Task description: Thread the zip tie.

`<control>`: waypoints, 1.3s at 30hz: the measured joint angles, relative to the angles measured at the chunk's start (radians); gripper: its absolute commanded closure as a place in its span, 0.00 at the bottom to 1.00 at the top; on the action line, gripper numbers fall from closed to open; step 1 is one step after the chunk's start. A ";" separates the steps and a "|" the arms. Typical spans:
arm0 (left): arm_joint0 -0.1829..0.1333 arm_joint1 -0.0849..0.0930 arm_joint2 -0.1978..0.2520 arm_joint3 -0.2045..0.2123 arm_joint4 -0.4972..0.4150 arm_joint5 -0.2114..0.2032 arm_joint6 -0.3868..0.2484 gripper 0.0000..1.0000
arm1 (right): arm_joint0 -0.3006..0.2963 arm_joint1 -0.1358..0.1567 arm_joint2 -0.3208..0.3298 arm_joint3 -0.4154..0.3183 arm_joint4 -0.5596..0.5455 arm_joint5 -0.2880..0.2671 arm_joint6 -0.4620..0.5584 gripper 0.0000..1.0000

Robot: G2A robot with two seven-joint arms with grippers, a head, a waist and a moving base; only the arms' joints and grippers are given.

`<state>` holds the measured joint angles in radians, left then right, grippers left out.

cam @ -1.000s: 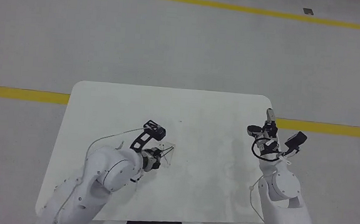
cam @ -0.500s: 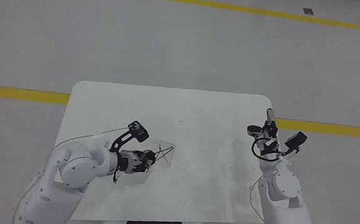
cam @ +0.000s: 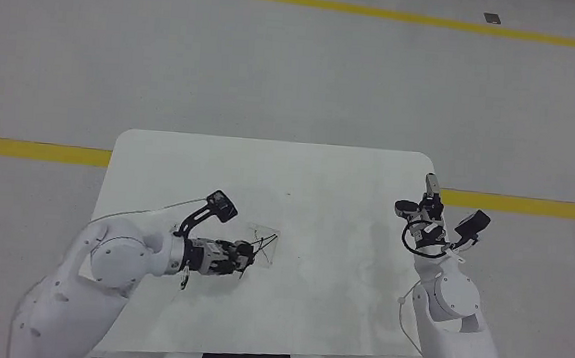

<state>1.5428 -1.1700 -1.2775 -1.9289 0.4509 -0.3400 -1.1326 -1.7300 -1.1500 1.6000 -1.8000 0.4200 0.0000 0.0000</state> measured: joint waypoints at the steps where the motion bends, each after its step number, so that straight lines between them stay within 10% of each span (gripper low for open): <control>1: 0.000 0.000 0.000 0.000 0.000 0.000 0.000 1.00 | 0.000 0.000 0.000 0.000 0.000 0.000 0.000 0.00; 7: 0.000 0.000 0.000 0.002 0.001 0.002 0.002 1.00 | 0.000 0.000 0.000 0.000 0.000 0.000 0.000 0.00; 12: -0.024 0.009 -0.035 0.088 -0.092 0.000 0.021 1.00 | 0.000 0.000 0.000 0.000 0.000 0.000 0.000 0.00; 23: -0.045 0.069 -0.227 0.195 -0.509 0.000 -0.254 1.00 | 0.000 0.000 0.000 0.000 0.000 0.000 0.000 0.00; 33: -0.095 0.102 -0.162 0.315 -0.642 0.000 -0.257 1.00 | 0.000 0.000 0.000 0.000 0.000 0.000 0.000 0.00; 39: -0.097 0.103 -0.161 0.320 -0.647 0.000 -0.257 1.00 | 0.000 0.000 0.000 0.000 0.000 0.000 0.000 0.00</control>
<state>1.4454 -1.0666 -1.4384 -1.6094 -0.1961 -0.3400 -1.3900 -1.7300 -1.1500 1.6000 -1.8000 0.4200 0.0000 0.0000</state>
